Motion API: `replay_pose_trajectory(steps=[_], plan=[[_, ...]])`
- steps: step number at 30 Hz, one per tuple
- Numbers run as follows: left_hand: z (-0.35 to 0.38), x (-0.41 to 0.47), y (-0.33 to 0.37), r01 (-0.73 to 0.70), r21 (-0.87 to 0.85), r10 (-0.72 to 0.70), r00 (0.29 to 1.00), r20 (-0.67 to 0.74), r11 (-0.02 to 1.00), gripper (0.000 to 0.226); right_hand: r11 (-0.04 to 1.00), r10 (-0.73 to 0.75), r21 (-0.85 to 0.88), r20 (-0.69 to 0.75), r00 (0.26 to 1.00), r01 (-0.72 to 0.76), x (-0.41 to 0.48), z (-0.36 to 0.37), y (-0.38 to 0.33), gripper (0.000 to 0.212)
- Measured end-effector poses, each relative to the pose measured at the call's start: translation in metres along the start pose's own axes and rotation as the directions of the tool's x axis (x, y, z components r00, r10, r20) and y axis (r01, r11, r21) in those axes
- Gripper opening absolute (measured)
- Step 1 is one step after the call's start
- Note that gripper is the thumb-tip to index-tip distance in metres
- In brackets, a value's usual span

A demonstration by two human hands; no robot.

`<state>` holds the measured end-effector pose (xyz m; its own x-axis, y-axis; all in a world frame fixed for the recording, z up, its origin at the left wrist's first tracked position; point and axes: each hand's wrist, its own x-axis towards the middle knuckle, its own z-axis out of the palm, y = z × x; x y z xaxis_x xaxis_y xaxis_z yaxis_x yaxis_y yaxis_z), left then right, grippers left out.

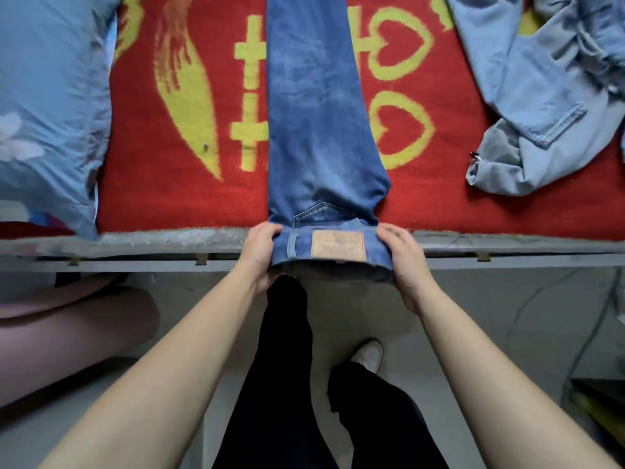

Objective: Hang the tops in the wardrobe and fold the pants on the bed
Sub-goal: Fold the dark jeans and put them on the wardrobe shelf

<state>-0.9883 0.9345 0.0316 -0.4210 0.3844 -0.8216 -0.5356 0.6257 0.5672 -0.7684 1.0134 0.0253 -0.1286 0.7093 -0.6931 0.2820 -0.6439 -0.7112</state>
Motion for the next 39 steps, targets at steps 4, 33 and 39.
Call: replay_pose_trajectory(steps=[4, 33, 39], plan=[[0.014, 0.030, 0.062, 0.094, -0.191, -0.072, 0.990, 0.119, 0.977, 0.024, 0.948, 0.062, 0.311, 0.036, 0.997, -0.070, 0.046, 0.015, -0.065, 0.022], [0.035, 0.162, 0.121, -0.717, 0.685, 0.734, 0.532, 0.421, 0.127, 0.032, 0.230, -0.688, -0.860, 0.187, 0.701, 0.455, 0.144, 0.086, -0.054, 0.037], [0.030, 0.184, 0.129, -0.595, 0.799, 0.559, 0.692, 0.457, 0.084, 0.044, 0.232, -0.622, -0.884, 0.185, 0.761, 0.405, 0.159, 0.098, -0.062, 0.033]])
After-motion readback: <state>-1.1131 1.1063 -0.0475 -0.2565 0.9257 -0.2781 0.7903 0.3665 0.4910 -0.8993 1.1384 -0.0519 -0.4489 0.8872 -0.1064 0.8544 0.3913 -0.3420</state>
